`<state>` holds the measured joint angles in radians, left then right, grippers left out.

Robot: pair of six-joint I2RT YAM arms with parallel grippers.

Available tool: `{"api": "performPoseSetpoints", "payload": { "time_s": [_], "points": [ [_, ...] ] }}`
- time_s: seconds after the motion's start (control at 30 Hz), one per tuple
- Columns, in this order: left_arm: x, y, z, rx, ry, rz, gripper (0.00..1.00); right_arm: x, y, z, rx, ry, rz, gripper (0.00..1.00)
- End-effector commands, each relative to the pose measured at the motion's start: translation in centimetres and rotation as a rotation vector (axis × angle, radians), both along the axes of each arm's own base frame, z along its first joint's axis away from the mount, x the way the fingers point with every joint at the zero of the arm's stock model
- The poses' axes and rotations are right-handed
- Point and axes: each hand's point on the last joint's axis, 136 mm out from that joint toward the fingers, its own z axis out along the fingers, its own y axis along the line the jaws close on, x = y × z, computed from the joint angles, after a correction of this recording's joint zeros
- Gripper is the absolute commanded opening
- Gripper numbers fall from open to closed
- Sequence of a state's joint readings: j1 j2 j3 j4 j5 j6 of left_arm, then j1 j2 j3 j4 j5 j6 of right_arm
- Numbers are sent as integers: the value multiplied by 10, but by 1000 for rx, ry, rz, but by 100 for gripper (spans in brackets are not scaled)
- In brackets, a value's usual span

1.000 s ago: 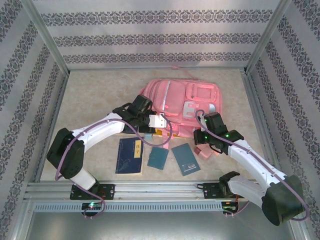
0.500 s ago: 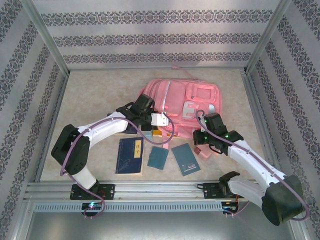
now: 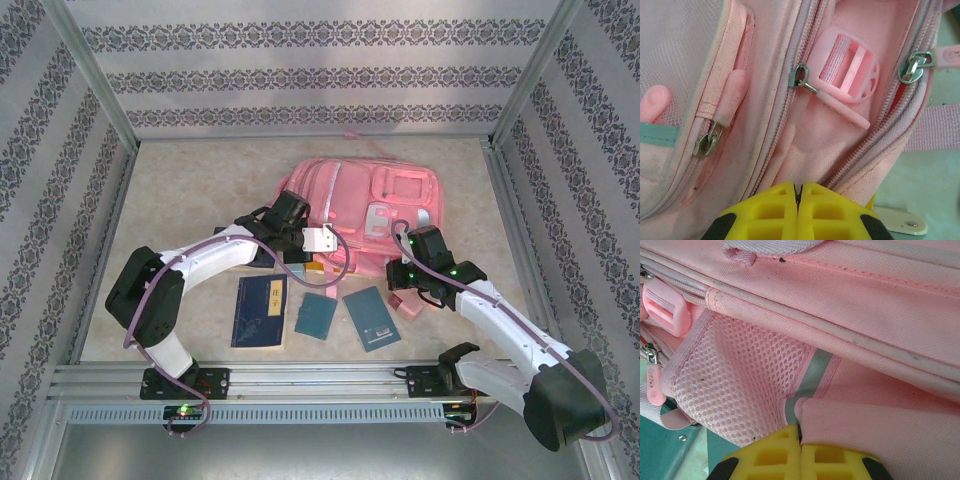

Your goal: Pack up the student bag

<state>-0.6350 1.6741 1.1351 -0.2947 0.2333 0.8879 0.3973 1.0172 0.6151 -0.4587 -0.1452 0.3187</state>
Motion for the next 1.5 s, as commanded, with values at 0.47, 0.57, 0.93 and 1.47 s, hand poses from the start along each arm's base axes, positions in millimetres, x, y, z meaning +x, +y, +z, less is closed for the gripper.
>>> {"api": "performPoseSetpoints", "payload": {
  "time_s": [0.47, 0.57, 0.93, 1.47],
  "points": [
    [11, 28, 69, -427, -94, 469, 0, 21, -35, 12, -129, -50, -189, 0],
    [10, 35, 73, -477, -77, 529, 0, 24, -39, 13, -133, -50, -219, 0],
    [19, 54, 77, -619, 12, 745, 0, 25, -55, 17, -200, -58, -276, 0],
    [23, 59, 111, -724, 115, 860, 0, 37, -71, 34, -255, -80, -347, 14]
  ]
}}
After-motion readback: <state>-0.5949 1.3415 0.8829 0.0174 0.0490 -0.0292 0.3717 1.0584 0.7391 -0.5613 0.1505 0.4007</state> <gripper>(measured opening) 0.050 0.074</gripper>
